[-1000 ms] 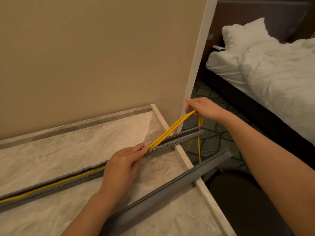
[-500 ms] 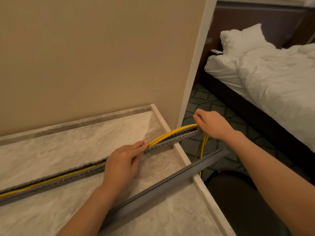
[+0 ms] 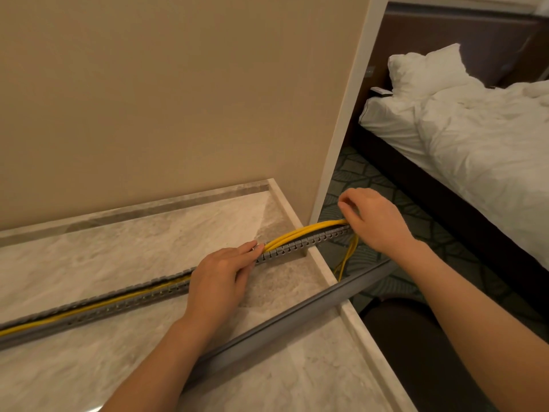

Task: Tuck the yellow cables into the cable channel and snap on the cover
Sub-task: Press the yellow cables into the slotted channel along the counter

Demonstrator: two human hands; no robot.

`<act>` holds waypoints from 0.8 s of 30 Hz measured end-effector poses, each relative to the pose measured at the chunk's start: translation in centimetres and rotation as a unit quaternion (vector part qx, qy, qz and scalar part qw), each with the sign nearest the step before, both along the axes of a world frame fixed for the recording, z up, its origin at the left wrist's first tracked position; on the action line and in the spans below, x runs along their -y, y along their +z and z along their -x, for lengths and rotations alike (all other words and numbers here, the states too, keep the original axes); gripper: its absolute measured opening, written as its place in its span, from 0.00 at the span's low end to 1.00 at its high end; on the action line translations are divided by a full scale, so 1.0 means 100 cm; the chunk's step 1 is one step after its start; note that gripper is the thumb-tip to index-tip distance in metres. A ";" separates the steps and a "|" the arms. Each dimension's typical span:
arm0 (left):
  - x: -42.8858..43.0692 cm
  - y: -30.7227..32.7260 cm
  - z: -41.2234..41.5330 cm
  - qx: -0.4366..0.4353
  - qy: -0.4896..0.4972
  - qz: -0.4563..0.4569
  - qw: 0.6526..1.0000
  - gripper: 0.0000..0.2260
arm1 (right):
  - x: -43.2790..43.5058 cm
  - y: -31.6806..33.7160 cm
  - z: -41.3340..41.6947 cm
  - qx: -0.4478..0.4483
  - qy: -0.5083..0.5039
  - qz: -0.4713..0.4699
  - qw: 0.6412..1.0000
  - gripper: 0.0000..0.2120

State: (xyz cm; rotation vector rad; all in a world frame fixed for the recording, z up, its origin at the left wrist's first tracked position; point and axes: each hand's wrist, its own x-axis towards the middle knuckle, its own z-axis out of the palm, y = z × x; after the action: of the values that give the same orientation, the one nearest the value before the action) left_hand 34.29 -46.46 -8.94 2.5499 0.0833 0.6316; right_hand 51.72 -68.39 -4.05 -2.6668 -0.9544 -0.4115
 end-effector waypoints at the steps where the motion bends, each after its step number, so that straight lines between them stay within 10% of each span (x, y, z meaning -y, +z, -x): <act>1: 0.000 0.000 0.000 0.000 0.000 -0.001 1.000 0.15 | -0.004 0.001 0.011 0.016 0.021 -0.014 1.000 0.08; 24: 0.001 -0.002 0.000 -0.011 0.008 0.000 1.000 0.14 | -0.036 -0.029 0.082 -0.040 0.022 0.058 0.997 0.27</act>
State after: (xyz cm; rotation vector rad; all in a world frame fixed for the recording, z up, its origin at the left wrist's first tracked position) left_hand 34.27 -46.53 -9.10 2.5584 0.1125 0.6101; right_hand 43.49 -64.83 -7.00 -2.7370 -1.0397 -0.2457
